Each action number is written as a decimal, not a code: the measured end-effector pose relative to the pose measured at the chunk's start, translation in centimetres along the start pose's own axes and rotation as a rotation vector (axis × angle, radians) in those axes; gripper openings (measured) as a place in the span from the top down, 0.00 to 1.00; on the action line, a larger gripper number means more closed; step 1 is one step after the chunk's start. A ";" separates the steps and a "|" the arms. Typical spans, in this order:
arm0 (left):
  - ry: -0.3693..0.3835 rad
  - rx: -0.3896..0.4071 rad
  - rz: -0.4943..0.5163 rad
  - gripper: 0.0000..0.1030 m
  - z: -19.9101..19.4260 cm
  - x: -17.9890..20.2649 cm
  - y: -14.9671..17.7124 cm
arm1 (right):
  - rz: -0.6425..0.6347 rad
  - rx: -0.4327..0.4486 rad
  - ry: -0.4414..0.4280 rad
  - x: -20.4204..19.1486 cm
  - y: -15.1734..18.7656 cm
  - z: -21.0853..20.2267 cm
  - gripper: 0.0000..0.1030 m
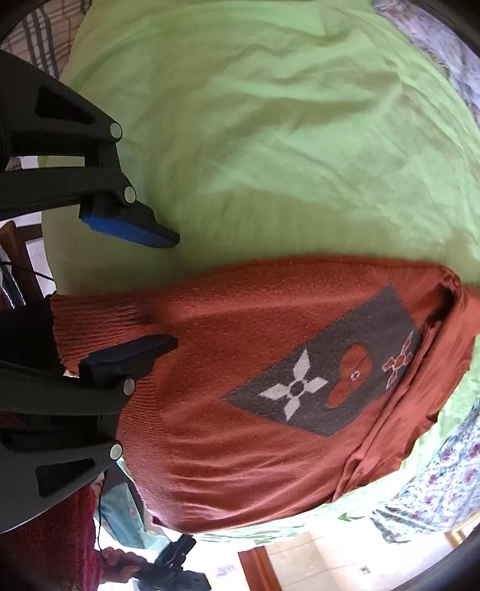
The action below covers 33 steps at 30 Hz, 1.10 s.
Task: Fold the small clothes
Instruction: 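Grasp the hem with the right gripper while the left gripper holds the hem, then lift the hem with both grippers and fold it toward the collar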
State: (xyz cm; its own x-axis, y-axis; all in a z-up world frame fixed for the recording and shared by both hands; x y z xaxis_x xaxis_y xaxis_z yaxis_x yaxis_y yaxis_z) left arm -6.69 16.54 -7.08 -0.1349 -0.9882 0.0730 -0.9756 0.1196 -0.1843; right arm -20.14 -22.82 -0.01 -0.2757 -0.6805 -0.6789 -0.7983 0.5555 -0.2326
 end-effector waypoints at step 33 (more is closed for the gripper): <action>0.156 0.424 -0.072 0.97 -10.8 1.9 -17.2 | -0.203 0.173 -0.206 -8.4 -16.0 0.7 0.91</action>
State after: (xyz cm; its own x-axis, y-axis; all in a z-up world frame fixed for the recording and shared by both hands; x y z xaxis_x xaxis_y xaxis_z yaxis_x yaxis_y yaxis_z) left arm 8.00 13.63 6.77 -0.1260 -0.9623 0.2410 -0.8309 -0.0304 -0.5556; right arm -4.67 -25.62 8.92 0.0082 -0.6844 -0.7291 -0.7179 0.5035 -0.4807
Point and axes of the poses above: each gripper's, at about its wrist camera, not at the fingertips, and z roughly the way its jaws point, x to its right, y to its underside, the point moved 3 cm from there along z, roughly the way its jaws point, and after that the axes turned 13 degrees about -y, right-handed, at the moved point
